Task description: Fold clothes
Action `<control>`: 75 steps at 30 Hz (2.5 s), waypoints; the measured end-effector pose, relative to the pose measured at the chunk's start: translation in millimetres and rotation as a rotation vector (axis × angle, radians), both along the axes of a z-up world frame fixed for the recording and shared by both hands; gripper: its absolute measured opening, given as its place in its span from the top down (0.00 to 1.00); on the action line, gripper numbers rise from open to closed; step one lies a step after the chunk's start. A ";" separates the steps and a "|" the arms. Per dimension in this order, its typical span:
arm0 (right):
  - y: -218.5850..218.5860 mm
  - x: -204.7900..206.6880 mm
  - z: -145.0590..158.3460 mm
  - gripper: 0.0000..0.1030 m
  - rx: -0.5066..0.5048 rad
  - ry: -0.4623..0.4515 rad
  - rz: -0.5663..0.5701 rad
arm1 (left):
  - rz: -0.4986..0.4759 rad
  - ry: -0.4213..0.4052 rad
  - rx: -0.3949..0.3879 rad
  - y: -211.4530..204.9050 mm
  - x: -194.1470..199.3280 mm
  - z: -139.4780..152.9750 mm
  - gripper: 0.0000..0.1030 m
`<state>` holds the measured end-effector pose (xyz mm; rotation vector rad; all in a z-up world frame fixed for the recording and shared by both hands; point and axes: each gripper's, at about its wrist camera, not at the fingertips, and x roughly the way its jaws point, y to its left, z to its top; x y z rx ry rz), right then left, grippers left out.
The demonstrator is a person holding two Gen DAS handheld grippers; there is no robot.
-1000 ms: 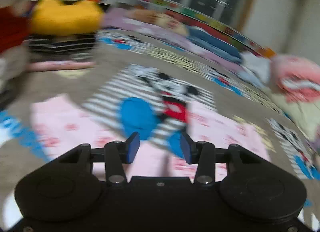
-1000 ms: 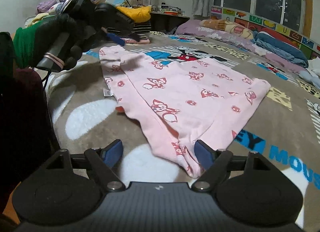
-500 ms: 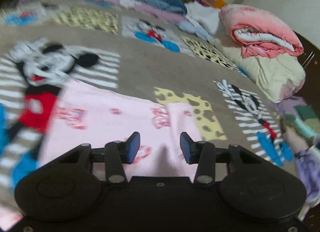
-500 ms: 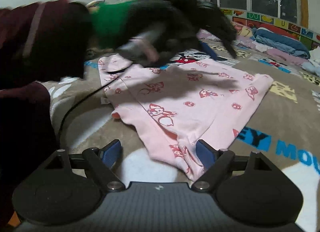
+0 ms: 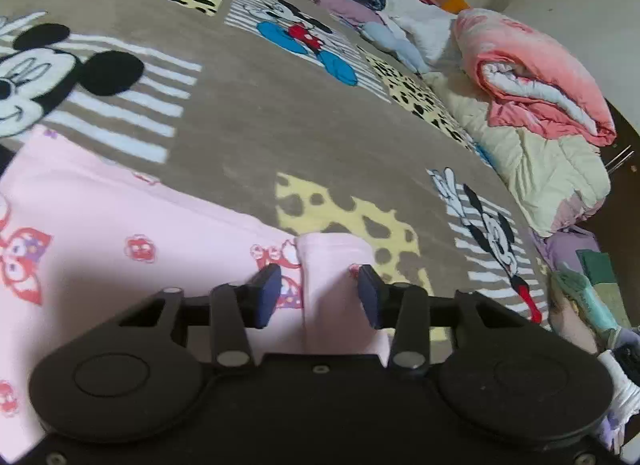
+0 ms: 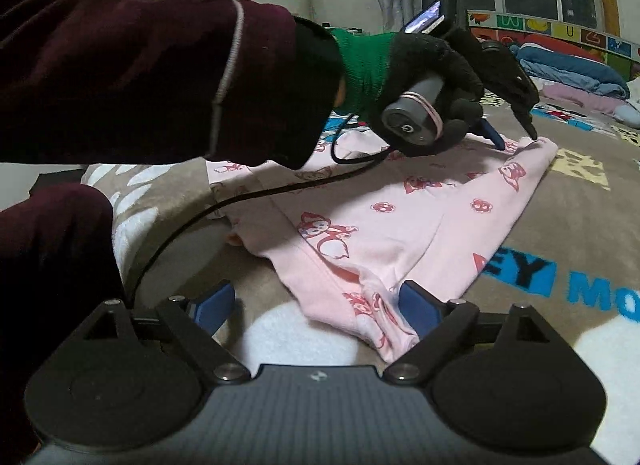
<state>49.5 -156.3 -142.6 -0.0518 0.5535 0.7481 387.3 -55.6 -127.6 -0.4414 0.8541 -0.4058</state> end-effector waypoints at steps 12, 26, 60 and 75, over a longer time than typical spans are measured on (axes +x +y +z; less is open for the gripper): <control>-4.5 -0.3 -0.8 0.12 0.023 0.013 0.003 | -0.044 -0.133 0.189 -3.8 -2.7 11.4 1.00; -6.3 -5.8 5.8 0.13 0.024 -0.002 0.015 | -0.083 -0.208 0.209 2.3 -49.9 37.3 0.91; 12.0 -20.5 1.6 0.11 -0.098 -0.092 0.009 | 0.462 -0.150 -0.002 185.9 -280.5 44.4 0.56; 5.9 -19.9 2.9 0.13 -0.069 -0.099 -0.040 | 0.624 -0.026 -0.192 229.4 -288.2 3.6 0.56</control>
